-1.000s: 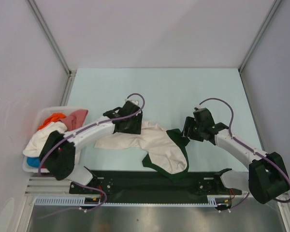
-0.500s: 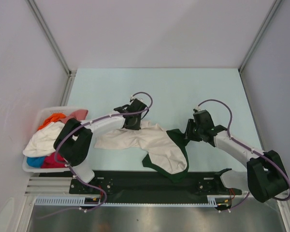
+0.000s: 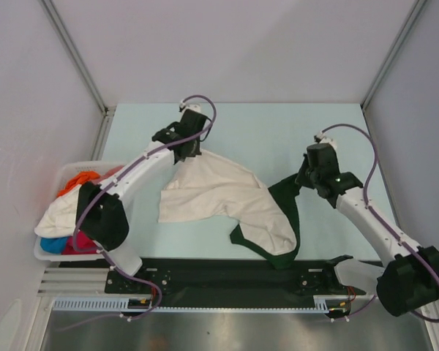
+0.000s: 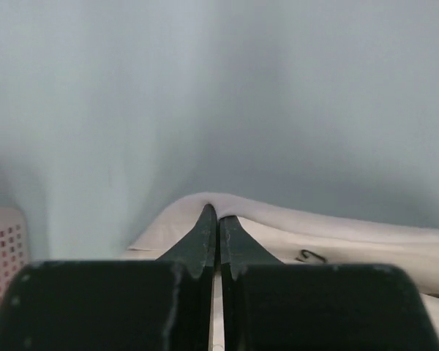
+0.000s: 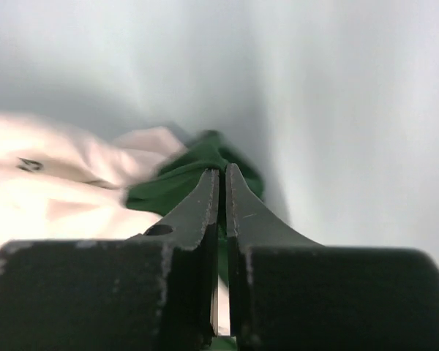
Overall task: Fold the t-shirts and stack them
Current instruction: Flatten the tshirt out
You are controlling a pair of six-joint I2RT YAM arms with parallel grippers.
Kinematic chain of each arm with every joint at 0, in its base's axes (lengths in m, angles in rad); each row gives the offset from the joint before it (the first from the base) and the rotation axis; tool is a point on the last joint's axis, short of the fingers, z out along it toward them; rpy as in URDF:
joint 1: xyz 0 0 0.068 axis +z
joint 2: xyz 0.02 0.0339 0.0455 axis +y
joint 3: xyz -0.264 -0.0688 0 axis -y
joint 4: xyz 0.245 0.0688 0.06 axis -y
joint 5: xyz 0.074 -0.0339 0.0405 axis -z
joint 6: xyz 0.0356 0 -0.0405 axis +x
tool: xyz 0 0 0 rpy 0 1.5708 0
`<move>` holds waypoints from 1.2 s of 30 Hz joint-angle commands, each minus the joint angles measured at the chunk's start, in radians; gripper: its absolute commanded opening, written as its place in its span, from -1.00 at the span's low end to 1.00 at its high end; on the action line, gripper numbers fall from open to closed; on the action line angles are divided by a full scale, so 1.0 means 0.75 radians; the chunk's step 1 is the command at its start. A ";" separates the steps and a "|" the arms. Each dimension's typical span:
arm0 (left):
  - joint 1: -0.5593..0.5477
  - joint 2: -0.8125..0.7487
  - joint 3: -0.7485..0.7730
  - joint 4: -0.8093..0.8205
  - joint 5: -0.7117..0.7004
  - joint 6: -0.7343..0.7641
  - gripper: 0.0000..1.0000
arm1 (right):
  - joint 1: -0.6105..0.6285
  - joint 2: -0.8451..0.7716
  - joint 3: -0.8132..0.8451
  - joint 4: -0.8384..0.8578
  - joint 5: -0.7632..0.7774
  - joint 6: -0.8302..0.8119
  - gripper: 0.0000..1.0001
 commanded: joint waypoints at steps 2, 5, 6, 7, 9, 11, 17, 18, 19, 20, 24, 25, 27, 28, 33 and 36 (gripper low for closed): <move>0.113 -0.067 0.197 -0.056 -0.029 0.111 -0.99 | -0.071 -0.114 0.281 -0.098 0.221 -0.110 -1.00; 0.173 -0.010 0.346 -0.089 -0.012 0.158 -0.99 | -0.084 -0.124 0.453 -0.217 0.264 -0.167 -1.00; 0.191 0.000 0.412 -0.109 -0.022 0.162 -0.99 | -0.080 -0.135 0.502 -0.238 0.291 -0.171 -1.00; 0.201 0.002 0.430 -0.110 -0.024 0.162 -1.00 | -0.086 -0.145 0.513 -0.250 0.295 -0.175 -1.00; 0.230 -0.020 0.453 -0.108 -0.024 0.164 -0.99 | -0.084 -0.163 0.525 -0.262 0.325 -0.196 -1.00; 0.246 -0.045 0.455 -0.103 -0.022 0.175 -1.00 | -0.098 -0.176 0.546 -0.262 0.368 -0.210 -1.00; 0.293 -0.192 0.433 -0.087 0.049 0.181 -0.99 | -0.161 -0.190 0.633 -0.256 0.261 -0.192 -1.00; 0.299 -0.194 0.447 -0.099 0.049 0.183 -0.99 | -0.159 -0.200 0.640 -0.264 0.250 -0.190 -1.00; 0.300 -0.196 0.449 -0.099 0.049 0.185 -0.99 | -0.161 -0.212 0.642 -0.274 0.246 -0.173 -1.00; 0.302 -0.196 0.451 -0.097 0.049 0.187 -0.99 | -0.161 -0.241 0.636 -0.291 0.234 -0.169 -1.00; 0.302 -0.139 0.490 -0.071 0.080 0.197 -0.99 | -0.161 -0.300 0.581 -0.328 0.191 -0.163 -1.00; 0.302 -0.120 0.502 -0.063 0.094 0.203 -0.99 | -0.161 -0.314 0.562 -0.330 0.179 -0.159 -1.00; 0.302 -0.037 0.551 -0.032 0.137 0.230 -0.99 | -0.161 -0.349 0.499 -0.346 0.123 -0.130 -1.00; 0.302 0.006 0.578 -0.030 0.139 0.238 -0.99 | -0.161 -0.360 0.476 -0.352 0.107 -0.118 -1.00; 0.304 0.425 1.045 -0.233 0.086 0.261 -0.56 | -0.131 -0.425 0.294 -0.385 -0.075 -0.032 -1.00; 0.304 0.556 1.271 -0.420 0.008 0.208 0.37 | -0.100 -0.466 0.192 -0.399 -0.079 -0.014 -1.00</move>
